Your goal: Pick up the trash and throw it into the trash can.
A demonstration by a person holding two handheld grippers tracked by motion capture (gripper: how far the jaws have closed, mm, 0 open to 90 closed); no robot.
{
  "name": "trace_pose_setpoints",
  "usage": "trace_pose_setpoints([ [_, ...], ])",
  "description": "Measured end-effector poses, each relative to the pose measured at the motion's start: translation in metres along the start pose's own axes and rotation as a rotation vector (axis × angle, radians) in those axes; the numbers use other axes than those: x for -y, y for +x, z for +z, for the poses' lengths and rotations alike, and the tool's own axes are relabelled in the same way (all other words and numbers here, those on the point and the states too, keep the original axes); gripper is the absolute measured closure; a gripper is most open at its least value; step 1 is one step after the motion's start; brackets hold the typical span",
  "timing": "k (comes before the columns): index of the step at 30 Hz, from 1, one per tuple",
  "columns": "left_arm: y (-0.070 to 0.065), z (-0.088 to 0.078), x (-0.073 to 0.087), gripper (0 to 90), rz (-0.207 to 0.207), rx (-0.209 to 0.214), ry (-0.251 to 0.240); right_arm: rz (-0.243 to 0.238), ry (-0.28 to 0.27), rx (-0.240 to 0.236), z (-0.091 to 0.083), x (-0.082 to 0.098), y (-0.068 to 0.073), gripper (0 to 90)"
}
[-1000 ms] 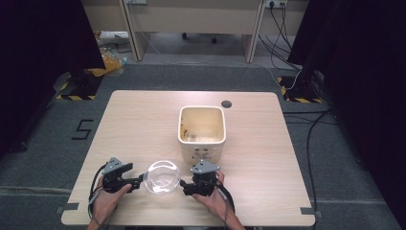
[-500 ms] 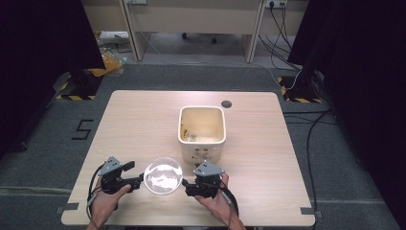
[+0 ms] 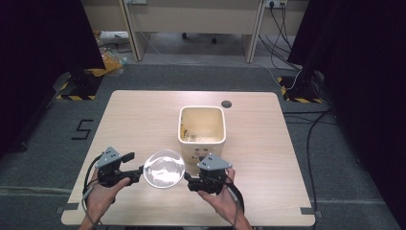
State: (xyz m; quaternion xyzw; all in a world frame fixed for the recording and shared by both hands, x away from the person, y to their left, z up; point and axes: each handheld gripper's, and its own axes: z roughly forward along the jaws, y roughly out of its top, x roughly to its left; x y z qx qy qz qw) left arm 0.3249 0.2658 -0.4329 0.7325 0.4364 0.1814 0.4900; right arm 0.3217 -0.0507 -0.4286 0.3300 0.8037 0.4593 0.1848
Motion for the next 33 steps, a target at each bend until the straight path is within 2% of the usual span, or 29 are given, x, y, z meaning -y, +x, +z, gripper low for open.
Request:
trace_pose_setpoints([
  [7,0.000,-0.003,-0.027,25.4,0.019,-0.006,-0.012,-0.019,0.023,0.043,-0.008,-0.027,-0.003,28.7],
  [12,0.002,-0.002,-0.047,26.0,0.031,-0.007,-0.016,-0.002,0.024,0.058,-0.009,-0.043,-0.010,29.5],
  [18,0.005,0.006,-0.066,26.5,0.033,0.000,-0.007,0.024,0.009,0.062,-0.014,-0.059,-0.019,29.9],
  [24,0.009,0.012,-0.083,28.1,0.035,-0.016,-0.018,0.015,0.012,0.082,-0.014,-0.074,-0.027,29.9],
  [29,0.012,0.022,-0.096,28.3,0.026,-0.023,-0.016,0.028,0.003,0.097,-0.014,-0.087,-0.037,29.9],
  [30,0.011,0.025,-0.097,28.5,0.011,-0.024,-0.031,0.031,0.007,0.099,-0.013,-0.089,-0.040,29.9],
  [33,0.012,0.034,-0.103,29.6,0.033,-0.028,-0.011,0.028,0.007,0.122,-0.011,-0.092,-0.048,30.0],
])
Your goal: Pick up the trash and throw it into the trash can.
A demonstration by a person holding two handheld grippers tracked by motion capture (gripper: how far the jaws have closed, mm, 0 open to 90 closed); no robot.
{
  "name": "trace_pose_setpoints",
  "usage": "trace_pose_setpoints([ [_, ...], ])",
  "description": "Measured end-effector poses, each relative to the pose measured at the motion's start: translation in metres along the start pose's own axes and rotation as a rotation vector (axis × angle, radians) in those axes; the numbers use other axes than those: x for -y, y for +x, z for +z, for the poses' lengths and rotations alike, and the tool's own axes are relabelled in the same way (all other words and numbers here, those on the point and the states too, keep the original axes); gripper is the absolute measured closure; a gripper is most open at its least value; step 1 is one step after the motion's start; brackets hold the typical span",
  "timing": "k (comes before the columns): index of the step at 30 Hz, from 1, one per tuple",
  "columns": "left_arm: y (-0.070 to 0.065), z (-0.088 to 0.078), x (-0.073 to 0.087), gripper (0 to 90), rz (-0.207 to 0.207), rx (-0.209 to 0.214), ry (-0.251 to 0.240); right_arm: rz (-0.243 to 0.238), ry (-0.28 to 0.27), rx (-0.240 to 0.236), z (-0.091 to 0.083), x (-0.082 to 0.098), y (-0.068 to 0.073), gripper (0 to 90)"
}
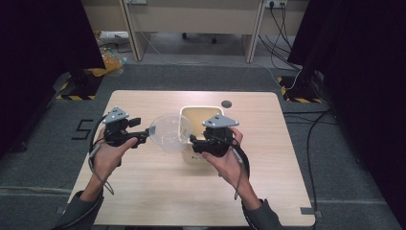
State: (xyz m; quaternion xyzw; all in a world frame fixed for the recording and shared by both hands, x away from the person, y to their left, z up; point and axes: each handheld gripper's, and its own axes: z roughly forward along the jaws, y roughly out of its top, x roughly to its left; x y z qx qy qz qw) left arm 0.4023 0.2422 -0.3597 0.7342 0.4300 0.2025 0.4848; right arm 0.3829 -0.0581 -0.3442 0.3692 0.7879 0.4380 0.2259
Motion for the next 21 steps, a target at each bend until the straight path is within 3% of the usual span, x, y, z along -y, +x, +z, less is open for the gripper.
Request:
trace_pose_setpoints([
  [5,0.001,0.021,-0.013,29.8,-0.016,0.004,-0.004,0.024,-0.002,0.016,0.001,-0.004,-0.015,29.9],
  [11,-0.005,0.047,-0.028,30.8,-0.006,0.013,-0.008,0.042,-0.002,0.046,-0.001,-0.004,-0.035,29.9],
  [21,-0.017,0.087,-0.036,30.0,0.007,0.019,0.023,0.086,0.024,0.092,0.005,0.014,-0.068,29.8],
])
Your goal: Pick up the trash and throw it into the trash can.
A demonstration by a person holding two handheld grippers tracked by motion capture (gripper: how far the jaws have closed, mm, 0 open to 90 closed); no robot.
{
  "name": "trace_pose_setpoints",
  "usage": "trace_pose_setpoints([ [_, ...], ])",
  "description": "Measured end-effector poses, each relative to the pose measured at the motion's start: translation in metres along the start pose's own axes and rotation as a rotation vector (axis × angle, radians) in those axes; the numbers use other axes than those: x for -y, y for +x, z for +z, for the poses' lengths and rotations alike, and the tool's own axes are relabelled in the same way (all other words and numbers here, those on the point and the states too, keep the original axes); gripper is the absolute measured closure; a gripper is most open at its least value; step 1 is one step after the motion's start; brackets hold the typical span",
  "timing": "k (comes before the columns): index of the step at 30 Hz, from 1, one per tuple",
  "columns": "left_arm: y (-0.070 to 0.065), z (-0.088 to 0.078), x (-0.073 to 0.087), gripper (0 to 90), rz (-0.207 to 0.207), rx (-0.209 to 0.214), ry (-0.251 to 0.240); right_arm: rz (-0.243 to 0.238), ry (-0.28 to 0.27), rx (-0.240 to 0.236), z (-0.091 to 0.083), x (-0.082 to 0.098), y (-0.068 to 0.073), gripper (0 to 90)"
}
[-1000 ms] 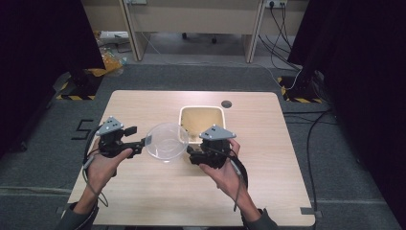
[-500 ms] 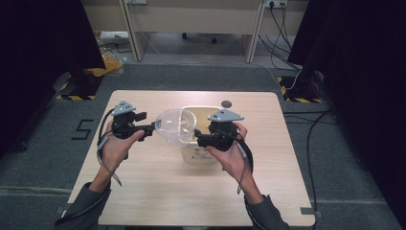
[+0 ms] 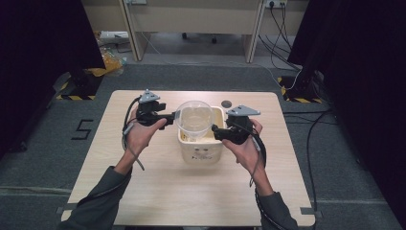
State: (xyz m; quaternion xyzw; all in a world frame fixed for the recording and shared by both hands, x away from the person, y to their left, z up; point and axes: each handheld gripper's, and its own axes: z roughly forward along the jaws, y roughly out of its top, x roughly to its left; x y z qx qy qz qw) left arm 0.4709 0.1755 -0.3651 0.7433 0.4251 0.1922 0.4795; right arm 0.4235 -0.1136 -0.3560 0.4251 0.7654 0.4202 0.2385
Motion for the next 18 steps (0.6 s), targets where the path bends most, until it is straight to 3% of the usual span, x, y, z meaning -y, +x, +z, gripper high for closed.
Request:
trace_pose_setpoints([
  [8,-0.002,0.025,0.003,27.7,-0.005,0.006,0.037,0.028,0.017,0.031,0.011,0.008,-0.019,29.5],
  [18,-0.002,0.036,0.008,25.6,0.006,0.000,0.081,0.041,0.049,0.042,0.017,0.016,-0.031,26.6],
])
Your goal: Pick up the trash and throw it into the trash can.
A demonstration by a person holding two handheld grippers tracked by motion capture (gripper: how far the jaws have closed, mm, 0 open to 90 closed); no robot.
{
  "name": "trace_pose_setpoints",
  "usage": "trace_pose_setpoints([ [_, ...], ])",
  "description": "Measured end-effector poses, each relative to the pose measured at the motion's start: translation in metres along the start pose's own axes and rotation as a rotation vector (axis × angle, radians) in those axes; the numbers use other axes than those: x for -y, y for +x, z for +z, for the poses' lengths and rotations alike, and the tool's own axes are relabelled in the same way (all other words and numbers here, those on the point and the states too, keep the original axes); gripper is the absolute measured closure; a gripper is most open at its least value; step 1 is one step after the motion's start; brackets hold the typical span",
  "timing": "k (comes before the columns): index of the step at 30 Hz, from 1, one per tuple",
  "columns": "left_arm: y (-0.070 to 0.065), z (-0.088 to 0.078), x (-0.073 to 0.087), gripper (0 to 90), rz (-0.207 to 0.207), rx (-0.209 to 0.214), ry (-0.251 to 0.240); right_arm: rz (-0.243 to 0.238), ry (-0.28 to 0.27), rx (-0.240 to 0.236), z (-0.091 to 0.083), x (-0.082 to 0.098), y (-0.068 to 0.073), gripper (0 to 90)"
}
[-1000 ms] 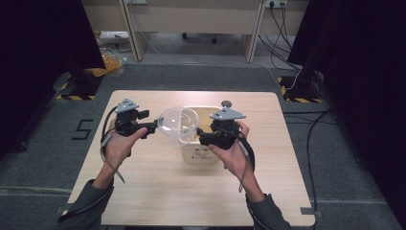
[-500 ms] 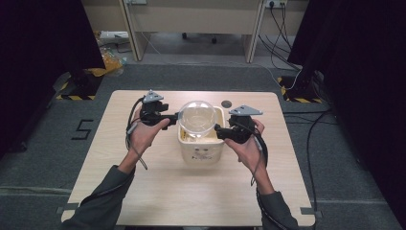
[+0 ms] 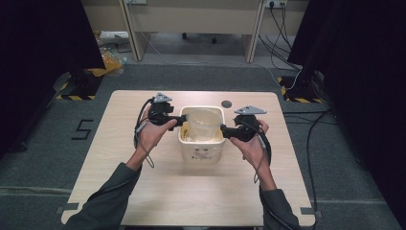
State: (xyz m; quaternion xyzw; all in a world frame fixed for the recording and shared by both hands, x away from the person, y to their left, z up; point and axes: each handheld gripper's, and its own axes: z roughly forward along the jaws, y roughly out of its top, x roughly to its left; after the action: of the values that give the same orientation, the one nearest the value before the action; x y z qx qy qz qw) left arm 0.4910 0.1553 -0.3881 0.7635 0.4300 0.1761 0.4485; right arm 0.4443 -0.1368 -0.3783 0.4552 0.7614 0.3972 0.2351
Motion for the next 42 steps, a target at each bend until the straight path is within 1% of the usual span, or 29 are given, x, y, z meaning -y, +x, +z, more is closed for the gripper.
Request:
trace_pose_setpoints([
  [3,0.000,-0.002,0.001,25.3,-0.001,0.001,-0.004,0.004,0.005,-0.002,-0.002,0.003,-0.002,25.8],
  [5,0.001,-0.005,0.001,25.3,0.006,0.001,-0.004,0.007,0.005,-0.001,-0.004,0.004,-0.004,25.7],
  [10,0.001,-0.013,0.001,25.1,0.010,0.002,-0.017,0.015,-0.008,0.005,-0.010,0.006,-0.008,25.6],
  [19,-0.002,-0.024,0.006,24.6,0.029,0.028,-0.003,0.031,-0.026,0.012,-0.019,0.012,-0.014,25.6],
  [21,-0.003,-0.028,0.010,24.6,0.016,0.049,-0.008,0.032,-0.029,0.015,-0.021,0.014,-0.016,25.6],
  [24,-0.002,-0.032,0.014,24.4,0.007,0.067,-0.012,0.039,-0.032,0.015,-0.024,0.017,-0.017,25.6],
  [31,-0.003,-0.047,0.024,23.9,0.000,0.095,-0.037,0.061,-0.037,0.015,-0.028,0.026,-0.024,25.6],
  [36,-0.004,-0.058,0.037,23.5,-0.005,0.114,-0.051,0.076,-0.041,0.022,-0.032,0.034,-0.030,25.6],
  [40,-0.004,-0.065,0.047,23.3,-0.003,0.128,-0.049,0.087,-0.039,0.026,-0.036,0.042,-0.034,25.6],
  [41,-0.004,-0.065,0.047,23.2,-0.003,0.128,-0.049,0.091,-0.040,0.025,-0.037,0.044,-0.035,25.6],
  [42,-0.004,-0.069,0.053,23.1,-0.005,0.134,-0.051,0.095,-0.040,0.026,-0.039,0.047,-0.036,25.6],
])
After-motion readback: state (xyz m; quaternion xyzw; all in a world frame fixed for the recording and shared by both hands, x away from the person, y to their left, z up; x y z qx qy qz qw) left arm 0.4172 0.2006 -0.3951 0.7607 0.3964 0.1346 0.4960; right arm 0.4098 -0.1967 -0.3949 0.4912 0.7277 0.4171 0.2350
